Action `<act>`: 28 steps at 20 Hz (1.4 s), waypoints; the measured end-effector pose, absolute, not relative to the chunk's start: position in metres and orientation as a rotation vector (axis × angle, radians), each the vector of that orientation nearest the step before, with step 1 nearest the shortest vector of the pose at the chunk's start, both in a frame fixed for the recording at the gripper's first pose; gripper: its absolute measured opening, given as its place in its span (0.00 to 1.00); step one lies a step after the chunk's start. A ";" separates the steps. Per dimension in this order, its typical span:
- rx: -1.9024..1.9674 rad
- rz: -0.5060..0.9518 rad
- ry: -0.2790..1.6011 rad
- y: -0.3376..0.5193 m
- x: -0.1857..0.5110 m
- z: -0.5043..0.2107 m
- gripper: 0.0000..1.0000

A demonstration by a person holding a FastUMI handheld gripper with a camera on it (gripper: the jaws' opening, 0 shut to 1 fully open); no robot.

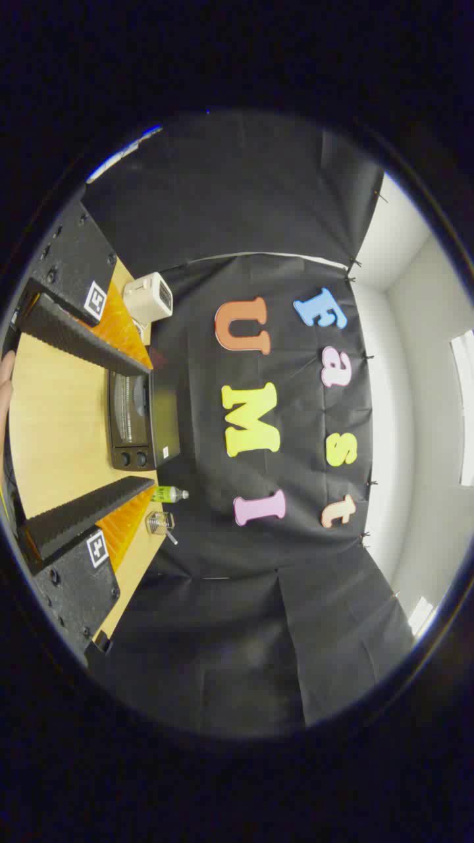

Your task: Open the toaster oven, put the food inside, and close the toaster oven door.

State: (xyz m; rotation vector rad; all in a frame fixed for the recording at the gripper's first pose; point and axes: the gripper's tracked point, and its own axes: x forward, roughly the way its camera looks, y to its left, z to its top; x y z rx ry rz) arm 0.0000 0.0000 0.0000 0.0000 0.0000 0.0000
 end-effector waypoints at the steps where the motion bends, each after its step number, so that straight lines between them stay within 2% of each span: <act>1: 0.005 0.004 -0.006 0.000 -0.003 0.002 1.00; 16: -0.039 0.009 -0.003 0.006 0.013 -0.012 1.00; 20: -0.085 -0.027 -0.031 0.011 0.068 -0.015 1.00; 25: -0.045 0.024 0.079 0.037 0.169 -0.055 1.00; 28: -0.049 -0.022 0.157 0.035 0.230 -0.080 1.00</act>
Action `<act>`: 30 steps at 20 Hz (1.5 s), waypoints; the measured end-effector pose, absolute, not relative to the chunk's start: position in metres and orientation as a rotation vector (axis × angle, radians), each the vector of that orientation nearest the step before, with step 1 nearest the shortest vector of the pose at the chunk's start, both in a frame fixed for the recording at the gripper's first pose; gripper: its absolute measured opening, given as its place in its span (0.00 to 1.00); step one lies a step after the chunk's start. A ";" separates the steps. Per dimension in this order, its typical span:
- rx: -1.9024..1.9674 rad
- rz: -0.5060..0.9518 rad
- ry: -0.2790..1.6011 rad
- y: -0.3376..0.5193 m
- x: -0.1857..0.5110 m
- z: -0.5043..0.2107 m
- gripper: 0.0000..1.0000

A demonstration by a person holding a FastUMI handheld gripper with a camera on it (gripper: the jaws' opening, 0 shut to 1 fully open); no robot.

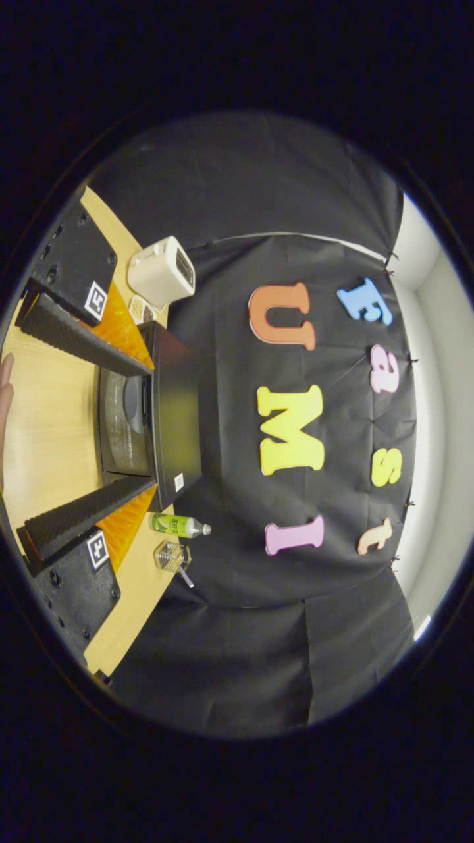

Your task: Open the toaster oven, put the food inside, and close the toaster oven door.

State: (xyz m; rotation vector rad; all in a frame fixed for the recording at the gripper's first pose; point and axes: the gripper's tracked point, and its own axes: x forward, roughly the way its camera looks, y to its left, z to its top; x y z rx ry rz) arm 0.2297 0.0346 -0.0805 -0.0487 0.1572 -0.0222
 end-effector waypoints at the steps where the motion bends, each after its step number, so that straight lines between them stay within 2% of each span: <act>1: -0.057 -0.018 0.172 0.040 0.249 -0.085 1.00; 7: -0.162 0.012 0.259 0.059 0.332 -0.121 1.00; 15: -0.087 -0.022 0.374 0.069 0.364 -0.165 1.00; 22: -0.071 -0.008 0.475 0.069 0.357 -0.171 1.00; 30: -0.084 -0.013 0.599 0.065 0.300 -0.190 0.99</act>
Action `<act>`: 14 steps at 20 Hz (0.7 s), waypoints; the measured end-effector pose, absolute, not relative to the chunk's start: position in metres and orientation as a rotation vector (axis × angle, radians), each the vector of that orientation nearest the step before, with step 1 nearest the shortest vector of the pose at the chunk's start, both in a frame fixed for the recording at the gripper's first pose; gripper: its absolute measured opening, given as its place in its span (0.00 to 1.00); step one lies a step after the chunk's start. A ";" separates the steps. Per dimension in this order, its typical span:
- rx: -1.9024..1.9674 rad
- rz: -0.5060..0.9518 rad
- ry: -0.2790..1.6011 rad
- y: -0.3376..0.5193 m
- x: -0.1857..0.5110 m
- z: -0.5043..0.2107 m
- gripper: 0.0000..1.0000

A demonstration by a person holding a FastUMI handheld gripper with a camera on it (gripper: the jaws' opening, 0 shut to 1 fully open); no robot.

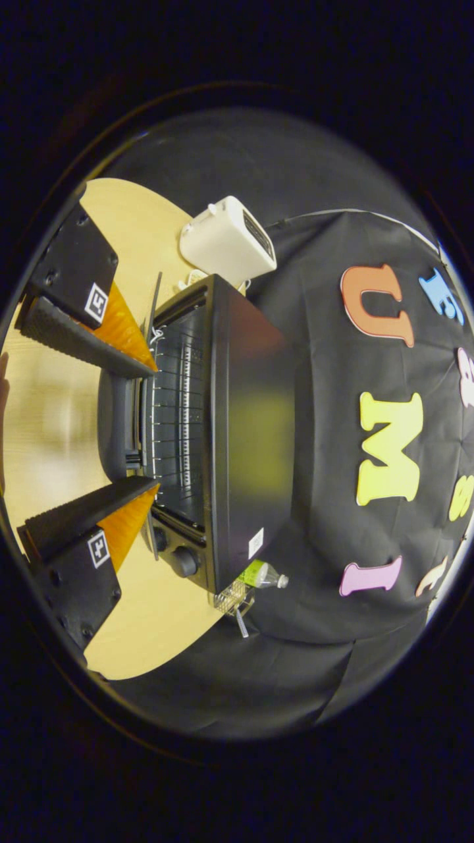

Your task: Open the toaster oven, put the food inside, and close the toaster oven door.

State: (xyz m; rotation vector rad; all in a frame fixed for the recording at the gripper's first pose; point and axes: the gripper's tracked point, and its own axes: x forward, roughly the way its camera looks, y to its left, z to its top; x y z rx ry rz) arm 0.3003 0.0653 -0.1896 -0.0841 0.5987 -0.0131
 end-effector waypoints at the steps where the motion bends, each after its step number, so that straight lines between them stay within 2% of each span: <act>1: -0.080 -0.015 0.614 0.064 0.294 -0.195 0.99; 14: -0.055 -0.022 0.608 0.054 0.238 -0.276 0.99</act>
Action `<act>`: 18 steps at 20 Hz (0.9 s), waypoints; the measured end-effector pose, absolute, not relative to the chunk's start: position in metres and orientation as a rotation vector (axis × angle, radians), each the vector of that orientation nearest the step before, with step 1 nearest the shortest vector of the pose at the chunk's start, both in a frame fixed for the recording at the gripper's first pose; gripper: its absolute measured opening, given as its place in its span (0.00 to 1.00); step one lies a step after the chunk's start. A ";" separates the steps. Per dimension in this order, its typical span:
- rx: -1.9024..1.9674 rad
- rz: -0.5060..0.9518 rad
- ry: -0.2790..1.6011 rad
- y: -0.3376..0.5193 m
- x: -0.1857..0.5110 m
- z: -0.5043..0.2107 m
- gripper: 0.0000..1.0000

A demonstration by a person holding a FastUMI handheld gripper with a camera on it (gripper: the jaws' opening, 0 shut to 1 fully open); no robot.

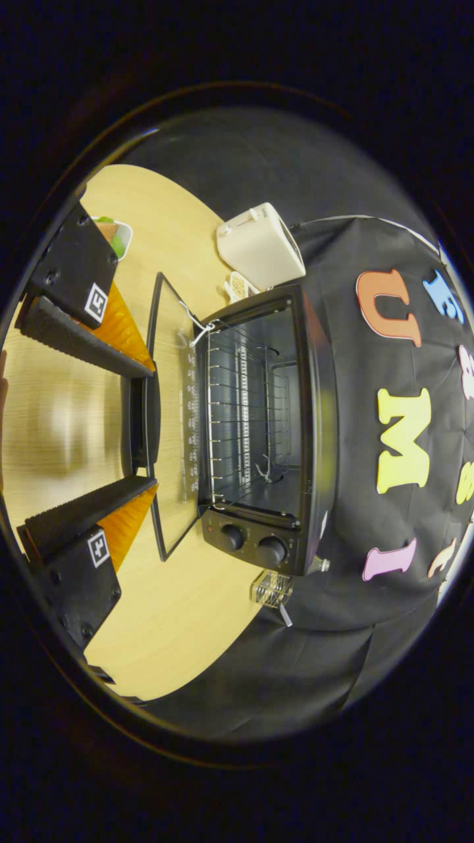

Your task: Open the toaster oven, put the food inside, and close the toaster oven door.

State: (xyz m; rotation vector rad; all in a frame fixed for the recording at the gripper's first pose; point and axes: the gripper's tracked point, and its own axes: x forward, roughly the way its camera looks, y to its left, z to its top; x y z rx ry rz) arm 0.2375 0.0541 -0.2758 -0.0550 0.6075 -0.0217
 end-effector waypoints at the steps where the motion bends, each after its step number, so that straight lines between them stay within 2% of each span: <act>1: -0.055 -0.023 0.629 0.052 0.236 -0.285 0.99; 7: -0.081 -0.008 0.616 0.046 0.242 -0.296 0.98; 9: -0.055 0.042 0.628 0.052 0.241 -0.294 0.99; 14: 0.055 0.303 0.659 0.097 0.220 -0.263 0.96; 18: 0.219 0.614 0.787 0.157 0.169 -0.246 0.94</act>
